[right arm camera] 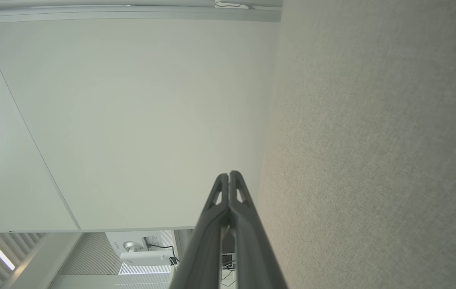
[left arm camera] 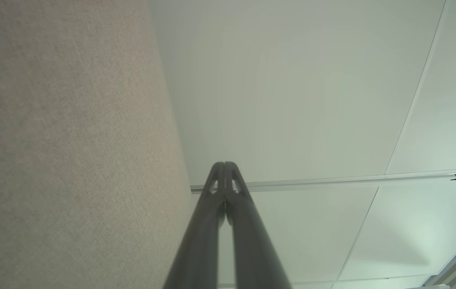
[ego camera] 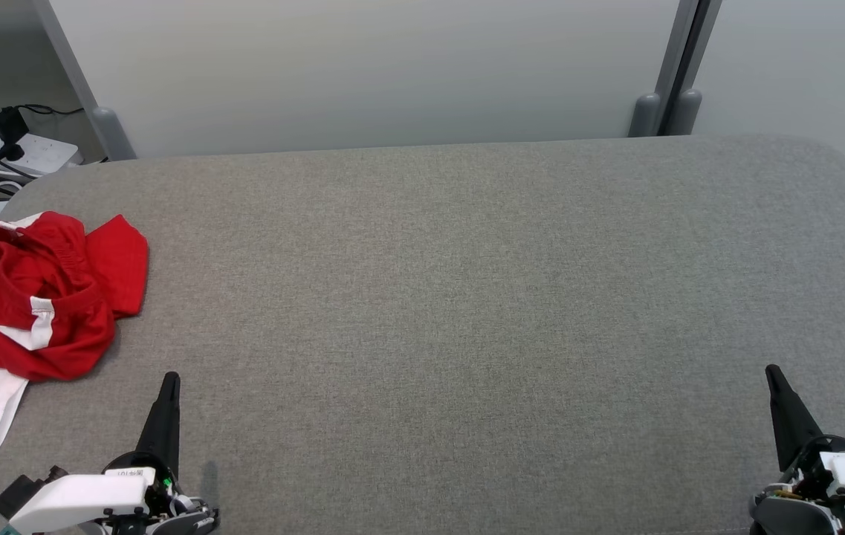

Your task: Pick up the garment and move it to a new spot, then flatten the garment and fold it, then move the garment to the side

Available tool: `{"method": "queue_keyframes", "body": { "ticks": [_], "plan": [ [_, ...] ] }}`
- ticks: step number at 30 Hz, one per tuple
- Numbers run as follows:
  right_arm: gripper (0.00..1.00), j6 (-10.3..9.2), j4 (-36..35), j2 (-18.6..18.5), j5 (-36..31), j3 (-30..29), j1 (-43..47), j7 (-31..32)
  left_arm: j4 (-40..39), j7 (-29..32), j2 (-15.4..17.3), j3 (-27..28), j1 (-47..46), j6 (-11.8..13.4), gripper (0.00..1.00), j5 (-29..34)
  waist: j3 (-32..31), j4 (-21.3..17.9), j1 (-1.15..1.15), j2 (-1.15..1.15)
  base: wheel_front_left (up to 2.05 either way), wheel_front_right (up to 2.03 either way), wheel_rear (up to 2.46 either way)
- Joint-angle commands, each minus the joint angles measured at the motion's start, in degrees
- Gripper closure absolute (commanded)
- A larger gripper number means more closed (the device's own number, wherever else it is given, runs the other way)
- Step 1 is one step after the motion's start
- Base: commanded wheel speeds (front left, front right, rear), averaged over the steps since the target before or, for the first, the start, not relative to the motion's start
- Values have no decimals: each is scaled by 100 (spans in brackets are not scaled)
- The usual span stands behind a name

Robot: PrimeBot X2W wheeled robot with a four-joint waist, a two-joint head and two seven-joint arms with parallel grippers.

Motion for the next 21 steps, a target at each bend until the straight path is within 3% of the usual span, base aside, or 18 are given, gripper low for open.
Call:
{"method": "queue_keyframes", "body": {
  "ticks": [1, 21],
  "plan": [
    [100, 26, -155, -87, 67, 135, -204, 43, -161, 34, 77, 188, -331, -46, 100, -23, 0, 0, 0, 0, 0, 0, 0],
    [100, 26, -155, -87, 67, 135, -204, 43, -161, 34, 77, 188, -331, -46, 100, -23, 0, 0, 0, 0, 0, 0, 0]
  ]
}}
